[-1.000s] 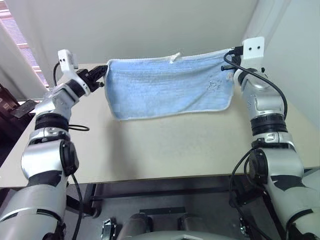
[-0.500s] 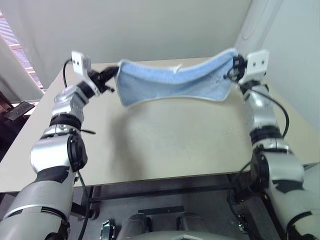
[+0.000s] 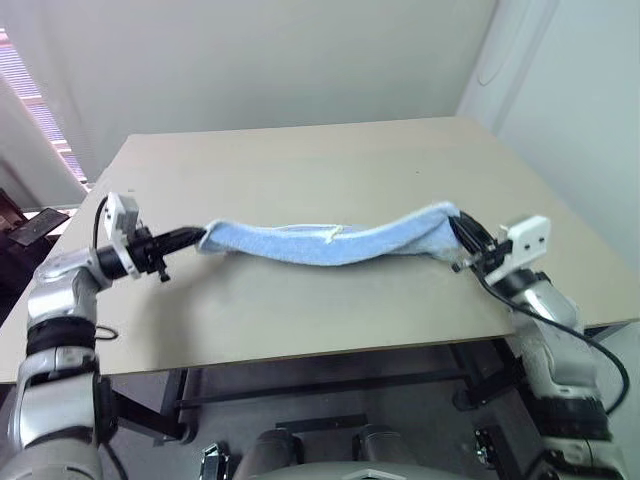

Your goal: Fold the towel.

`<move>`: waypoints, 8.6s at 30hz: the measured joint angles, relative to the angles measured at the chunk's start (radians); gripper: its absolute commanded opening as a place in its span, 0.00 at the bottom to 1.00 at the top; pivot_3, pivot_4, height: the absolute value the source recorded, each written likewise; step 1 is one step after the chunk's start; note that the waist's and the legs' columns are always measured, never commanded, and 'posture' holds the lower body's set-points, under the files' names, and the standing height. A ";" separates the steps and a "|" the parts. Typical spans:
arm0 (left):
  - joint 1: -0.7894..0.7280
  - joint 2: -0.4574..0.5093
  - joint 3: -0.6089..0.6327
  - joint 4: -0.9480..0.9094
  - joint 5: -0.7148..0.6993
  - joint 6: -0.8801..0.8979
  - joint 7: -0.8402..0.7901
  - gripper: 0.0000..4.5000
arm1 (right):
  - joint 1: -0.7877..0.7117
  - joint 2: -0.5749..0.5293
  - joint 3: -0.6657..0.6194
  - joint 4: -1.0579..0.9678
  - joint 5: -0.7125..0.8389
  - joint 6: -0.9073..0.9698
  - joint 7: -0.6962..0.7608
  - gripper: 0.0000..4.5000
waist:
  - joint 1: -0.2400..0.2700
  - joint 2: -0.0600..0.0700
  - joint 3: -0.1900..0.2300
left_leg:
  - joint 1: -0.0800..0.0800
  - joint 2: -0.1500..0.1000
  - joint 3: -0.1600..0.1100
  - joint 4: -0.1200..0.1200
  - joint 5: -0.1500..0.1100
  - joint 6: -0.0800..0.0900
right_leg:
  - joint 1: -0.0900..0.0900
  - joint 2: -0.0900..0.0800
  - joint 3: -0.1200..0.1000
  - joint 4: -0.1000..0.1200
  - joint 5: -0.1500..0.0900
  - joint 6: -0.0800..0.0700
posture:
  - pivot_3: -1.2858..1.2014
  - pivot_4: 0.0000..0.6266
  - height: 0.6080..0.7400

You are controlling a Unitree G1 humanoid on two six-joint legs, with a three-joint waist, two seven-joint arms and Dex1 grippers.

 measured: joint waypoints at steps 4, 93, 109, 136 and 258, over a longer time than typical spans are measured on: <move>0.189 0.029 0.002 -0.188 -0.026 0.054 -0.002 0.01 | 0.146 -0.011 -0.025 -0.076 0.015 0.001 0.037 0.00 | 0.006 0.000 0.000 | 0.001 0.001 0.000 0.000 -0.002 -0.002 | 0.002 0.000 0.000 -0.002 -0.002 -0.003 | 0.52 0.00 0.97; 0.176 0.143 -0.225 0.007 -0.034 -0.068 -0.235 0.01 | 0.182 -0.025 -0.033 0.060 -0.134 -0.105 0.063 0.00 | 0.033 0.000 0.001 | 0.011 0.002 0.008 -0.008 -0.003 0.001 | 0.008 -0.010 -0.007 -0.013 -0.006 -0.006 | 0.52 0.00 0.97; -0.235 -0.007 -0.236 0.234 0.034 0.050 -0.055 0.01 | -0.011 -0.019 -0.024 0.192 -0.162 -0.088 0.007 0.00 | 0.033 -0.005 0.003 | 0.010 0.002 0.007 -0.008 -0.002 0.003 | 0.009 -0.009 -0.007 -0.011 -0.003 -0.002 | 0.52 0.00 0.97; -0.340 -0.075 -0.135 0.585 0.135 -0.077 0.145 0.01 | -0.205 0.011 0.066 0.521 -0.227 -0.186 0.001 0.00 | 0.030 -0.006 0.002 | -0.001 0.000 0.007 -0.005 -0.002 0.004 | -0.002 -0.008 -0.007 -0.008 0.000 0.002 | 0.52 0.00 0.97; -0.005 -0.186 -0.272 -0.130 0.027 0.062 0.064 1.00 | 0.092 -0.268 -0.457 0.342 0.965 1.090 -0.254 0.01 | 0.049 0.005 -0.007 | -0.021 -0.008 0.030 0.006 -0.020 0.042 | -0.004 -0.032 -0.009 -0.044 0.016 0.019 | 0.52 0.00 0.97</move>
